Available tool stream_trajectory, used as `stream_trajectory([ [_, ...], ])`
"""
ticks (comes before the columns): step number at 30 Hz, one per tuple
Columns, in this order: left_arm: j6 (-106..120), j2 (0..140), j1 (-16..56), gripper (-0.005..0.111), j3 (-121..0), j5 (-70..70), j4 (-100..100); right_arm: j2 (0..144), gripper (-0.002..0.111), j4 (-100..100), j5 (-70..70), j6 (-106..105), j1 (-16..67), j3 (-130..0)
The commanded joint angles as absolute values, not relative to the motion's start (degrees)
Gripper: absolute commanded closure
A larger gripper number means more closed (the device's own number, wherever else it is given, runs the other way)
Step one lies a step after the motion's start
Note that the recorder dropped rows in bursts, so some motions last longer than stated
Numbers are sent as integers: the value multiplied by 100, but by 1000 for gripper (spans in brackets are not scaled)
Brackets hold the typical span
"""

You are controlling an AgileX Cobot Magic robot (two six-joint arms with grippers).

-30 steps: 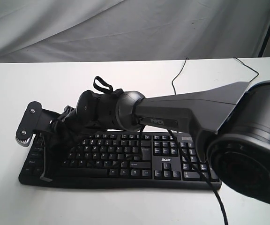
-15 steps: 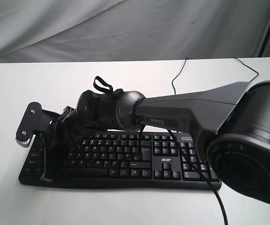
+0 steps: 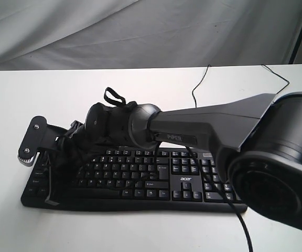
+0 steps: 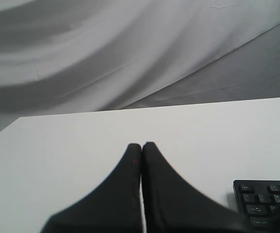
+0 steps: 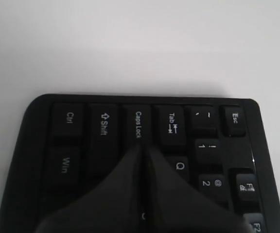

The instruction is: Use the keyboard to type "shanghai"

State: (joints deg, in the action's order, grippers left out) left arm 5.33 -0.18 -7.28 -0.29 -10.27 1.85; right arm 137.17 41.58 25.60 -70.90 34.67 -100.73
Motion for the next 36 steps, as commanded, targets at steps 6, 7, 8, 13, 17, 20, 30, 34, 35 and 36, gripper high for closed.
stream_trajectory([
  [6, 518, 0, -707, 106, 0, -997, 182, 13467, 108, 4028, 2789, -7143, 3479, -10079],
  [7, 518, 0, -707, 106, 0, -997, 182, 13405, 108, 4005, 2848, -7143, 3479, -10079],
  [8, 518, 0, -707, 106, 0, -997, 182, 13344, 108, 4002, 2883, -7143, 3479, -10079],
  [13, 518, 0, -707, 106, 0, -997, 182, 13172, 108, 3961, 3096, -7073, 3468, -10079],
  [17, 518, 0, -707, 106, 0, -997, 182, 13099, 108, 3704, 3124, -6753, 3409, -10079],
  [20, 518, 0, -707, 106, 0, -997, 182, 13039, 108, 3524, 3300, -6571, 3298, -10079],
  [30, 518, 0, -707, 106, 0, -997, 182, 12565, 108, 4084, 3720, -7244, 2576, -9200],
  [34, 518, 0, -707, 106, 0, -997, 182, 12306, 108, 4124, 3567, -7420, 2387, -8667],
  [35, 518, 0, -707, 106, 0, -997, 182, 12294, 108, 4145, 3559, -7447, 2335, -8603],
  [36, 518, 0, -707, 106, 0, -997, 182, 12282, 108, 4206, 3559, -7519, 2273, -8470],
])
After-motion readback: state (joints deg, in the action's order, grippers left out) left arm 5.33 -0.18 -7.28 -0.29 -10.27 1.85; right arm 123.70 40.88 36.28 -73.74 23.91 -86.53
